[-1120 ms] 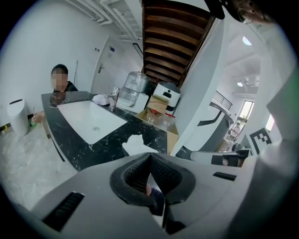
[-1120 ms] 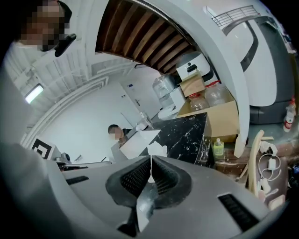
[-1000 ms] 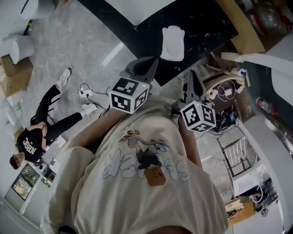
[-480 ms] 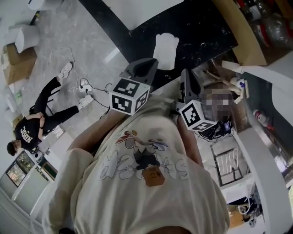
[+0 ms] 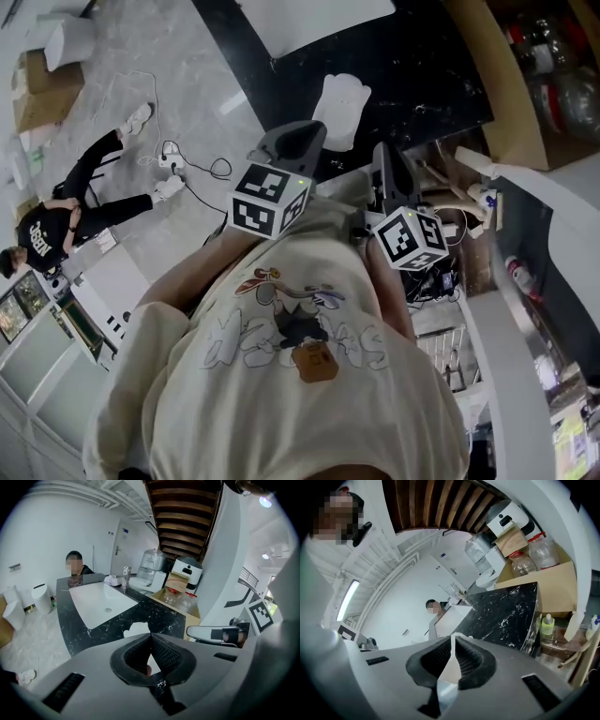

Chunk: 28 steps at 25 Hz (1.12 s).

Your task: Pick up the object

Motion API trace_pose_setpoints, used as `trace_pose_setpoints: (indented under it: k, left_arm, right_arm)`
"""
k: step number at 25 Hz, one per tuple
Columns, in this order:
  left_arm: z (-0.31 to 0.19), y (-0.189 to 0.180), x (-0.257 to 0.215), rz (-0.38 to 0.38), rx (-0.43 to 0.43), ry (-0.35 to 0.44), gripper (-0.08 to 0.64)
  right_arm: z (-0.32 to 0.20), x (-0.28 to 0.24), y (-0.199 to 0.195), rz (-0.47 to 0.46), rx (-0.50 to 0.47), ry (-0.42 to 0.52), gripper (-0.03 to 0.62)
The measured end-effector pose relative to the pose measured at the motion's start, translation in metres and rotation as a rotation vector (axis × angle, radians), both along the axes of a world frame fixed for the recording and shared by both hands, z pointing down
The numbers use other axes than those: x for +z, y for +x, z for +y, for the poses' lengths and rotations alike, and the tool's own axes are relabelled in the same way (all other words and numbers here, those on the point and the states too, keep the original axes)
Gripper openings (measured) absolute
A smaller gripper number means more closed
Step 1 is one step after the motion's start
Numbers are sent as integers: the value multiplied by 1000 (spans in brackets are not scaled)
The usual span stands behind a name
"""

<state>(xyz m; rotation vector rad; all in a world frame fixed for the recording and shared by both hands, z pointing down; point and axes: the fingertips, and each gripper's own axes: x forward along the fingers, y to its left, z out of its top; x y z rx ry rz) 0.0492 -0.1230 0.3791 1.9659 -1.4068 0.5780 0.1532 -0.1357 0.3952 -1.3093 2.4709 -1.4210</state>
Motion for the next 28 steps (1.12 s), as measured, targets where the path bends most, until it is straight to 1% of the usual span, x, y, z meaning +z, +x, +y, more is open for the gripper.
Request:
trace_pose_setpoints:
  k: [5, 7, 10, 13, 16, 20, 25, 28]
  left_arm:
    - [2, -5, -1, -9, -36, -4, 14]
    - [5, -7, -1, -9, -44, -17, 14]
    - [11, -5, 5, 4, -30, -61, 14]
    - [15, -7, 13, 0, -11, -96, 14]
    - [14, -14, 14, -13, 0, -101, 14]
    - [16, -15, 15, -22, 34, -120, 14]
    - [16, -13, 18, -24, 71, -131, 14]
    - [14, -16, 19, -25, 53, -125, 14]
  right_arm:
    - [-2, 8, -8, -76, -52, -48, 27]
    - [1, 8, -14, -113, -83, -65, 133]
    - [6, 10, -22, -184, -117, -101, 184]
    - [7, 17, -26, -195, -143, -115, 207]
    - [8, 25, -33, -201, -176, -136, 234]
    - [11, 34, -36, -257, -175, -190, 255]
    - [5, 39, -37, -239, -179, -189, 270]
    - [4, 44, -37, -242, -182, -210, 270]
